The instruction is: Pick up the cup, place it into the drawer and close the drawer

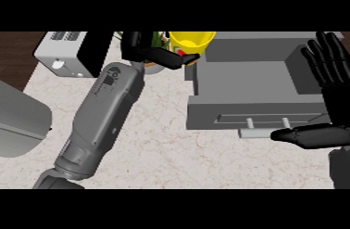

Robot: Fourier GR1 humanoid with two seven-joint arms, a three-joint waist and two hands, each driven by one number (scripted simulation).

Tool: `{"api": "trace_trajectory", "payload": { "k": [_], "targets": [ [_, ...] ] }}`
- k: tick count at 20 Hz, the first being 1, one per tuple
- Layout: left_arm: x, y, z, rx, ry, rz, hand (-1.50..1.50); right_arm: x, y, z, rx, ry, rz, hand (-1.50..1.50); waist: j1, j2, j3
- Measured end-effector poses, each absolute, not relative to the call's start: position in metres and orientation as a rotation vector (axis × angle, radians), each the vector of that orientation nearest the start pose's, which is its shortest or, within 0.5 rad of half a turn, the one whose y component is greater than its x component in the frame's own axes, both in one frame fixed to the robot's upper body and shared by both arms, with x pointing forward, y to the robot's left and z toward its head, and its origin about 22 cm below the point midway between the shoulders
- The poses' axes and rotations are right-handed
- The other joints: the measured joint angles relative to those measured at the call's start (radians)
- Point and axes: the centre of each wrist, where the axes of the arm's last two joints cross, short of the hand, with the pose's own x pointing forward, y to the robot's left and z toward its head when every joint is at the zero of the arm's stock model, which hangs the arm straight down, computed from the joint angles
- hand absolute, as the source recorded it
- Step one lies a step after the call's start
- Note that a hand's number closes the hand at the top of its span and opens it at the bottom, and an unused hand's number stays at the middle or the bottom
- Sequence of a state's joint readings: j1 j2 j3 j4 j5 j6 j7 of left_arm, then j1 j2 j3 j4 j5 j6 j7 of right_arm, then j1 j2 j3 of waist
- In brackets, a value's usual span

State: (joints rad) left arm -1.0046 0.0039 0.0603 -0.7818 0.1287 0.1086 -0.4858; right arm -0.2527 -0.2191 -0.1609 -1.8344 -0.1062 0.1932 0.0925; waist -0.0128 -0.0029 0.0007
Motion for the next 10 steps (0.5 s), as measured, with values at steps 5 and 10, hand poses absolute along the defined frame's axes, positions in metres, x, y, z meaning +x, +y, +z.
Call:
{"api": "trace_trajectory", "payload": {
  "k": [5,10],
  "targets": [
    [0.437,0.064,0.166,-0.199,-2.092,-0.166,1.50,0.276,-0.276,0.143,0.011,-1.992,0.262,-1.50,-0.013,0.005,0.000],
    [0.443,0.041,0.178,-0.114,-1.990,-0.207,1.50,0.277,-0.275,0.144,0.030,-2.002,0.272,-1.50,-0.038,0.012,0.001]
  ]
}}
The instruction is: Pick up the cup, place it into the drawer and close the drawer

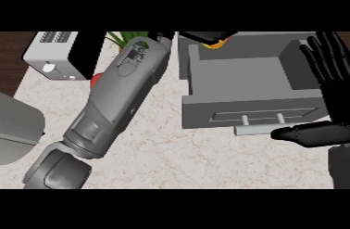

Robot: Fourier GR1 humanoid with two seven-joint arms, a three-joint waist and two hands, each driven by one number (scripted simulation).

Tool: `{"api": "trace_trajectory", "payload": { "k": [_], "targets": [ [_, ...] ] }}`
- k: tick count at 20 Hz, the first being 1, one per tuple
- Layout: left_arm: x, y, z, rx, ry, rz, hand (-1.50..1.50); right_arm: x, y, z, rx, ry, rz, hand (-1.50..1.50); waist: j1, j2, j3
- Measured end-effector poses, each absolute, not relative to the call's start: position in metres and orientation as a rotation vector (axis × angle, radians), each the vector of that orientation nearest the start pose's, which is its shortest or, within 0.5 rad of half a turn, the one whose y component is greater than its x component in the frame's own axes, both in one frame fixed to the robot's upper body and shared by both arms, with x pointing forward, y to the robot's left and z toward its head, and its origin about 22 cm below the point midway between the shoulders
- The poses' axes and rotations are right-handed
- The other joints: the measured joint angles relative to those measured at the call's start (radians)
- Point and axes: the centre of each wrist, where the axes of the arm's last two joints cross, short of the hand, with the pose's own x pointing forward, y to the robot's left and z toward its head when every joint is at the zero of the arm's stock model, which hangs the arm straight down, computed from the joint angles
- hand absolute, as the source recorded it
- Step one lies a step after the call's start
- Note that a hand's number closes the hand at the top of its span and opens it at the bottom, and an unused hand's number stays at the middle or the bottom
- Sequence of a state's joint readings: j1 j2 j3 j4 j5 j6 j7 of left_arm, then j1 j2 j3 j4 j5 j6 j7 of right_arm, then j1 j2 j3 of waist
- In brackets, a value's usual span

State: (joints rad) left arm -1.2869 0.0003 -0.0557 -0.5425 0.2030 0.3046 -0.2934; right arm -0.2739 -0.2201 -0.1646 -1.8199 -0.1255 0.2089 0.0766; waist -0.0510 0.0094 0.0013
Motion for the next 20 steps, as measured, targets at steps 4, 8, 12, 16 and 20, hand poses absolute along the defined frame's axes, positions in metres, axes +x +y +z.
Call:
{"api": "trace_trajectory", "payload": {
  "k": [4,8,12,16,20],
  "targets": [
    [0.445,0.032,0.169,-0.030,-1.911,-0.255,1.50,0.282,-0.264,0.150,0.051,-2.013,0.290,-1.50,-0.029,0.007,0.000],
    [0.446,0.032,0.157,-0.011,-1.827,-0.327,1.50,0.285,-0.258,0.153,0.076,-2.026,0.313,-1.50,-0.061,0.017,0.001],
    [0.445,0.035,0.140,0.000,-1.756,-0.421,1.50,0.288,-0.256,0.153,0.098,-2.030,0.335,-1.50,-0.088,0.024,0.001],
    [0.443,0.037,0.127,0.014,-1.726,-0.465,-1.50,0.291,-0.249,0.157,0.134,-2.042,0.355,-1.50,-0.120,0.032,0.001],
    [0.440,0.039,0.120,-0.027,-1.733,-0.426,-1.50,0.294,-0.241,0.160,0.198,-2.047,0.393,-1.50,-0.140,0.037,0.001]
  ]
}}
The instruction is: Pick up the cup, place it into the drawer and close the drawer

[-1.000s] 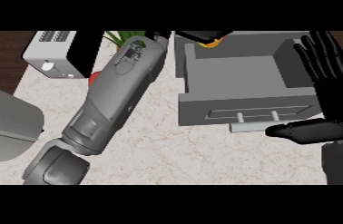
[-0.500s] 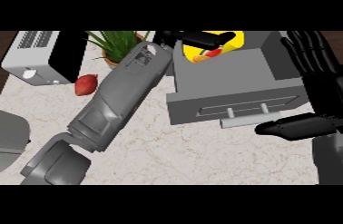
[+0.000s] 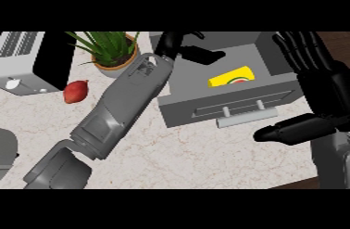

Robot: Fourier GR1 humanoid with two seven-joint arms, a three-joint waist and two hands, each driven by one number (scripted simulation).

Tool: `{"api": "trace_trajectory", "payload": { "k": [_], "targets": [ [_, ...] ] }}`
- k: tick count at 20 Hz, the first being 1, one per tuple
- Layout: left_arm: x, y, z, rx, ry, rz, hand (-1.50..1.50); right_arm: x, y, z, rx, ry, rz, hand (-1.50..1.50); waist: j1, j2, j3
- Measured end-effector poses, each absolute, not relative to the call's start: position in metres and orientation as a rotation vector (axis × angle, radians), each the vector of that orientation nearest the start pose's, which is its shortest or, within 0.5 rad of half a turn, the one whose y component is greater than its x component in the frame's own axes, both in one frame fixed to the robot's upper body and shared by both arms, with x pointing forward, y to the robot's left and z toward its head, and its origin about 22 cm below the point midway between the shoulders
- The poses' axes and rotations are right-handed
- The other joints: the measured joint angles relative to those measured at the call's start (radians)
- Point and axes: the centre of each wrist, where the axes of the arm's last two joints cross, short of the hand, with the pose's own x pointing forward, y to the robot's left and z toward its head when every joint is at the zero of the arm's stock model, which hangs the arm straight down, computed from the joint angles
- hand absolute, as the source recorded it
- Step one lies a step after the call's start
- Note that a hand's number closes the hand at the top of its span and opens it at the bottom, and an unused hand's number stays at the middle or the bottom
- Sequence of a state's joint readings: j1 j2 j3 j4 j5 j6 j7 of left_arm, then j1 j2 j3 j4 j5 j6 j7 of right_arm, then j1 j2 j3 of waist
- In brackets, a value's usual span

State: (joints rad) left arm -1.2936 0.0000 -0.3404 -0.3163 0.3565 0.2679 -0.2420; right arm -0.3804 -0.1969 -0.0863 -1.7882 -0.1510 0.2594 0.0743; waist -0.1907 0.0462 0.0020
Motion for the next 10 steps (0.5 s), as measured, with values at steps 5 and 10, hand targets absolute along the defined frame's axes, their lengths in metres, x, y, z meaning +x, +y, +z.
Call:
{"api": "trace_trajectory", "payload": {
  "k": [5,10],
  "targets": [
    [0.438,0.040,0.118,-0.136,-1.781,-0.316,-1.50,0.295,-0.220,0.160,0.402,-2.020,0.508,1.50,-0.017,0.005,-0.001],
    [0.437,0.035,0.129,-0.242,-1.861,-0.198,-1.50,0.296,-0.208,0.158,0.567,-1.915,0.708,1.50,-0.001,0.000,-0.002]
  ]
}}
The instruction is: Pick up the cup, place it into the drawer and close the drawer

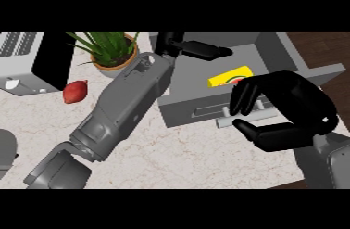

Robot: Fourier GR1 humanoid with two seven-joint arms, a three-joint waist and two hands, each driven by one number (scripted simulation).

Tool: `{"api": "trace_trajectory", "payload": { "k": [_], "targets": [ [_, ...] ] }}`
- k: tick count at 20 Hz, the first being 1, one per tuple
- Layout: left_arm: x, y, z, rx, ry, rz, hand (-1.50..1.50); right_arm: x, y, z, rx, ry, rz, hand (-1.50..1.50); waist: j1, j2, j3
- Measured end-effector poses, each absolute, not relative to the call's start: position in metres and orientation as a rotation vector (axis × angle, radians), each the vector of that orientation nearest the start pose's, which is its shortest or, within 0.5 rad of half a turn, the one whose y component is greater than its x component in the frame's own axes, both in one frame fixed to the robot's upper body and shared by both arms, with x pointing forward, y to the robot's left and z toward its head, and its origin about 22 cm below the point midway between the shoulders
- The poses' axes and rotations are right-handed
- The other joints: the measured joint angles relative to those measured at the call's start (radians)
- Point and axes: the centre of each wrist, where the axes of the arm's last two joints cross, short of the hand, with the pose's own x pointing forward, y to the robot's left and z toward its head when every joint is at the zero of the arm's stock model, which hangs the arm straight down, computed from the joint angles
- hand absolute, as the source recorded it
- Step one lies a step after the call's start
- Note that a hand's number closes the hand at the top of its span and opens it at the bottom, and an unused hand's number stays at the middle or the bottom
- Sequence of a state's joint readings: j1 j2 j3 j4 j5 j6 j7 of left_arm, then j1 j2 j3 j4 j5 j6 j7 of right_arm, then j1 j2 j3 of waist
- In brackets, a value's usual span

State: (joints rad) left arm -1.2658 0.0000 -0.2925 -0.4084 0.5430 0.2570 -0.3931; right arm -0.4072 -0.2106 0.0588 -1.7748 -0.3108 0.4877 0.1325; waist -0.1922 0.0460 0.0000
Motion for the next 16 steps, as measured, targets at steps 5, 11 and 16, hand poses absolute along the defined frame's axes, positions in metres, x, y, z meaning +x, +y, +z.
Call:
{"api": "trace_trajectory", "payload": {
  "k": [5,11,16],
  "targets": [
    [0.438,0.036,0.131,-0.248,-1.902,-0.103,-1.50,0.289,-0.212,0.154,0.480,-1.732,0.991,-1.50,0.038,-0.014,0.000],
    [0.438,0.040,0.124,-0.231,-1.905,-0.040,-1.50,0.284,-0.215,0.146,0.201,-1.631,1.168,-1.50,0.098,-0.025,0.001],
    [0.437,0.048,0.111,-0.273,-1.913,0.011,-1.50,0.286,-0.208,0.102,0.027,-1.548,1.190,-1.50,0.157,-0.032,0.001]
  ]
}}
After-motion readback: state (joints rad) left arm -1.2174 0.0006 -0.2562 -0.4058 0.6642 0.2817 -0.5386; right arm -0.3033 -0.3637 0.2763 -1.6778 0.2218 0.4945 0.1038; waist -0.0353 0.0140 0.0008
